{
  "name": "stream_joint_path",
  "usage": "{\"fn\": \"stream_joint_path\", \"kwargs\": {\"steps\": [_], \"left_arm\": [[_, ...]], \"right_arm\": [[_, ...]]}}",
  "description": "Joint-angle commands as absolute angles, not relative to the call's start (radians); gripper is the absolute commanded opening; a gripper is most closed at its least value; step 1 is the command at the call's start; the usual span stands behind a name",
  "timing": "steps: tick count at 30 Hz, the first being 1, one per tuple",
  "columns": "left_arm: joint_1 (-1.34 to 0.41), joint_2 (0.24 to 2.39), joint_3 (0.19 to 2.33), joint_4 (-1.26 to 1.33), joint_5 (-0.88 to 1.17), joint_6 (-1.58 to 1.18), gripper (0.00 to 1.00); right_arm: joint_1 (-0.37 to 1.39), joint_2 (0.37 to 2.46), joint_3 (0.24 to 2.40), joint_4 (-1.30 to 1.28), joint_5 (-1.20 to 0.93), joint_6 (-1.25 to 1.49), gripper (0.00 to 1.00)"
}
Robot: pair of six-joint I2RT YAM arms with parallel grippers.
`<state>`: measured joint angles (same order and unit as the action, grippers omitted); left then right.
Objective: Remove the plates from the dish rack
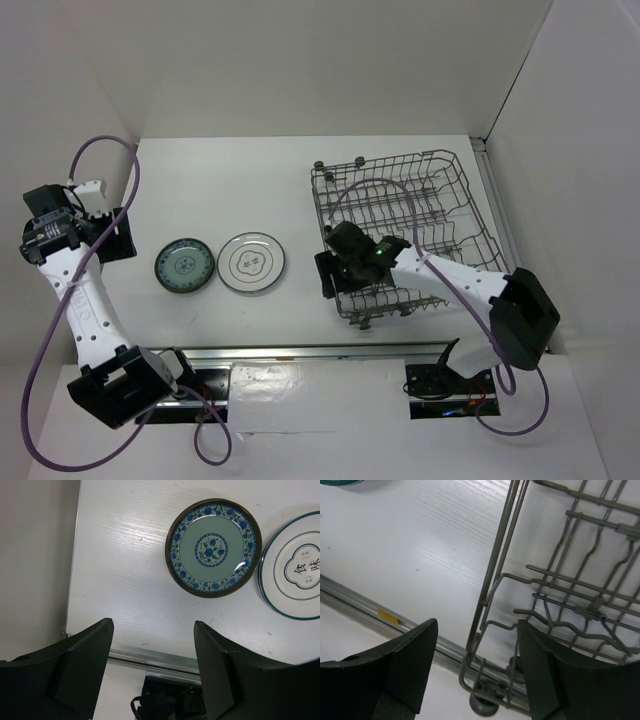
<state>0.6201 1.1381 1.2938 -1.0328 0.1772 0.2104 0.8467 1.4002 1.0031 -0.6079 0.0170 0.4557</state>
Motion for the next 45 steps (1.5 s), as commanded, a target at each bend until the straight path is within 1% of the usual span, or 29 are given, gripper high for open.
{"fn": "stream_joint_path", "kwargs": {"steps": [1, 3, 4, 7, 8, 11, 14, 19, 24, 26, 31, 32, 34, 35, 36, 38, 39, 40, 42, 45], "left_arm": [[0.618, 1.127, 1.295, -1.025, 0.176, 0.233, 0.79], [0.618, 1.127, 1.285, -1.015, 0.176, 0.233, 0.79], [0.618, 1.137, 1.285, -1.015, 0.176, 0.233, 0.79], [0.618, 1.137, 1.276, -1.006, 0.176, 0.233, 0.78], [0.618, 1.137, 1.276, -1.006, 0.176, 0.233, 0.78], [0.618, 1.137, 1.267, -1.006, 0.176, 0.233, 0.78], [0.618, 1.137, 1.267, -1.006, 0.176, 0.233, 0.78], [0.618, 1.137, 1.258, -1.006, 0.176, 0.233, 0.78], [0.618, 1.146, 1.258, -1.006, 0.176, 0.233, 0.78], [0.618, 1.146, 1.258, -1.006, 0.176, 0.233, 0.78], [0.618, 1.146, 1.258, -1.006, 0.186, 0.233, 0.78], [0.618, 1.146, 1.258, -1.006, 0.186, 0.233, 0.78], [0.618, 1.146, 1.258, -1.006, 0.186, 0.233, 0.78], [0.618, 1.146, 1.258, -1.006, 0.186, 0.233, 0.78], [0.618, 1.155, 1.258, -1.006, 0.195, 0.233, 0.78], [0.618, 1.155, 1.267, -1.006, 0.195, 0.233, 0.78], [0.618, 1.155, 1.267, -1.006, 0.195, 0.233, 0.78], [0.618, 1.155, 1.276, -1.006, 0.195, 0.233, 0.78], [0.618, 1.155, 1.276, -1.006, 0.195, 0.233, 0.78], [0.618, 1.164, 1.276, -1.006, 0.195, 0.233, 0.78]], "right_arm": [[0.881, 1.471, 1.017, -0.526, 0.086, 0.521, 0.70], [0.881, 1.499, 1.037, -0.517, 0.095, 0.531, 0.66], [0.881, 1.520, 1.037, -0.517, 0.095, 0.541, 0.58], [0.881, 1.540, 1.057, -0.517, 0.132, 0.552, 0.41], [0.881, 1.549, 1.069, -0.517, 0.141, 0.552, 0.29], [0.881, 1.586, 1.126, -0.517, 0.152, 0.552, 0.12], [0.870, 1.632, 1.170, -0.526, 0.164, 0.541, 0.11], [0.833, 1.696, 1.255, -0.554, 0.167, 0.566, 0.00], [0.821, 1.759, 1.321, -0.583, 0.192, 0.566, 0.00], [0.805, 1.759, 1.321, -0.559, 0.151, 0.546, 0.00], [0.805, 1.760, 1.347, -0.584, 0.173, 0.514, 0.00], [0.805, 1.759, 1.338, -0.584, 0.173, 0.525, 0.02], [0.782, 1.734, 1.338, -0.575, 0.138, 0.549, 0.12], [0.782, 1.733, 1.338, -0.575, 0.124, 0.566, 0.38], [0.782, 1.733, 1.350, -0.575, 0.124, 0.566, 0.53], [0.782, 1.733, 1.393, -0.607, 0.133, 0.578, 0.71], [0.782, 1.724, 1.408, -0.635, 0.146, 0.578, 0.86], [0.782, 1.724, 1.426, -0.652, 0.155, 0.578, 0.92], [0.782, 1.710, 1.479, -0.676, 0.164, 0.588, 0.99], [0.782, 1.658, 1.557, -0.741, 0.221, 0.613, 1.00]]}}
